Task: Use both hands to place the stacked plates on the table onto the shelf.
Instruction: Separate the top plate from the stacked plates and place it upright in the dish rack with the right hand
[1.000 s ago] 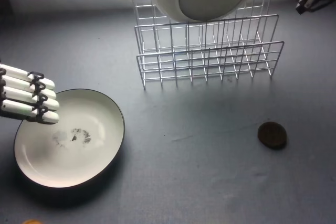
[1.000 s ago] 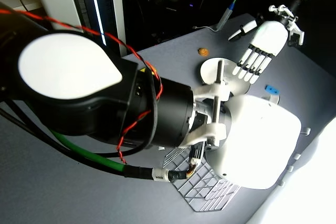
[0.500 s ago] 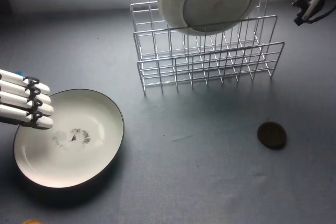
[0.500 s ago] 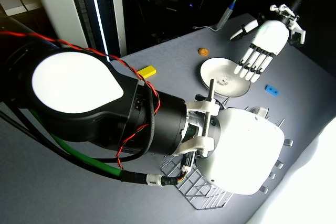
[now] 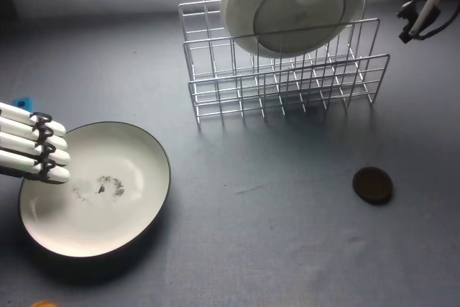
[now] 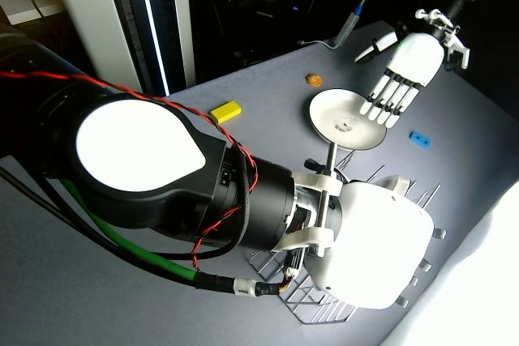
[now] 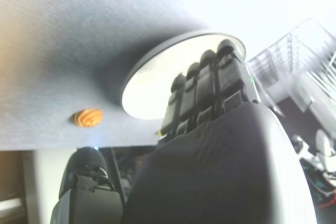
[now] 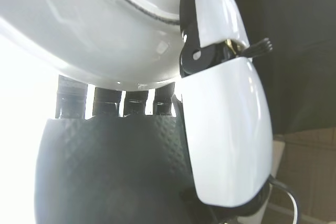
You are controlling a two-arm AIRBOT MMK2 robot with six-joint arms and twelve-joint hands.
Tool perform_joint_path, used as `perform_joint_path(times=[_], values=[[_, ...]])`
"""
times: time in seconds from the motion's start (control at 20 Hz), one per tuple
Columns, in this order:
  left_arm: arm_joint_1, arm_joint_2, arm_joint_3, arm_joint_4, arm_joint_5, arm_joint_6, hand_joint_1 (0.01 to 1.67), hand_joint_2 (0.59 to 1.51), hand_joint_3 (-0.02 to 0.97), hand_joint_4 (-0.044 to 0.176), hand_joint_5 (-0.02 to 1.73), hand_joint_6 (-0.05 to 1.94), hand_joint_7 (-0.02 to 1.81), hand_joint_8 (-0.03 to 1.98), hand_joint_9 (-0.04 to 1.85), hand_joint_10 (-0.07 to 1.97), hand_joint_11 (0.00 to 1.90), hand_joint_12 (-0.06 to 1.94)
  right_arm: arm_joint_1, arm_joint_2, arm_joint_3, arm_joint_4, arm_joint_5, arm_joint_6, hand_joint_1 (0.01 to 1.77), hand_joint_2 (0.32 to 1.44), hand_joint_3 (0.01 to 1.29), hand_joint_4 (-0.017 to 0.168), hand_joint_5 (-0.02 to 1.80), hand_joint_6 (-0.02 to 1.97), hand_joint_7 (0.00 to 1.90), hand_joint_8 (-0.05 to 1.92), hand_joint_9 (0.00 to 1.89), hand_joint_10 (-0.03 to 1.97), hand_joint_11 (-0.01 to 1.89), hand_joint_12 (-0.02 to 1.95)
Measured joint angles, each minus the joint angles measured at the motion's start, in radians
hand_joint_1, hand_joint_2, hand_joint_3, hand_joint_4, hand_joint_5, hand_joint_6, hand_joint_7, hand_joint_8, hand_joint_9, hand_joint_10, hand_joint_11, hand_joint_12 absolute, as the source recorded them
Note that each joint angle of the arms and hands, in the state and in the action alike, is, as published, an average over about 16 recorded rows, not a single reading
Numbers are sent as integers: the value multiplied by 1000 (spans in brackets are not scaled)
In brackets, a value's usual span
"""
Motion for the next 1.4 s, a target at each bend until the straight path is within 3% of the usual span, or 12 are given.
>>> perform_joint_path(times=[0.2,0.55,1.0,1.4], values=[[5,-2,2,0,2,1,14,1061,19,-1,20,7,19,-8,20,12,15,7,-8,-10,6,10,-28,-1,1291,1009,11,1,930,984,1070,718,1212,221,884,1089],[13,-6,6,0,5,2,15,1058,19,-1,20,7,17,-8,20,13,15,5,-23,-20,7,30,-68,3,1273,1013,11,-1,913,977,1085,439,1186,98,829,1134],[16,-8,12,0,9,3,15,1053,19,-1,21,7,15,-8,19,13,14,3,-37,-6,-27,47,-67,16,1158,1036,11,-6,886,476,1071,28,1084,30,719,1172],[16,-9,16,0,12,4,15,1047,19,-1,21,7,18,-9,19,13,15,6,-40,16,-61,51,-53,14,1051,1052,11,-4,863,84,993,9,989,17,614,1204]])
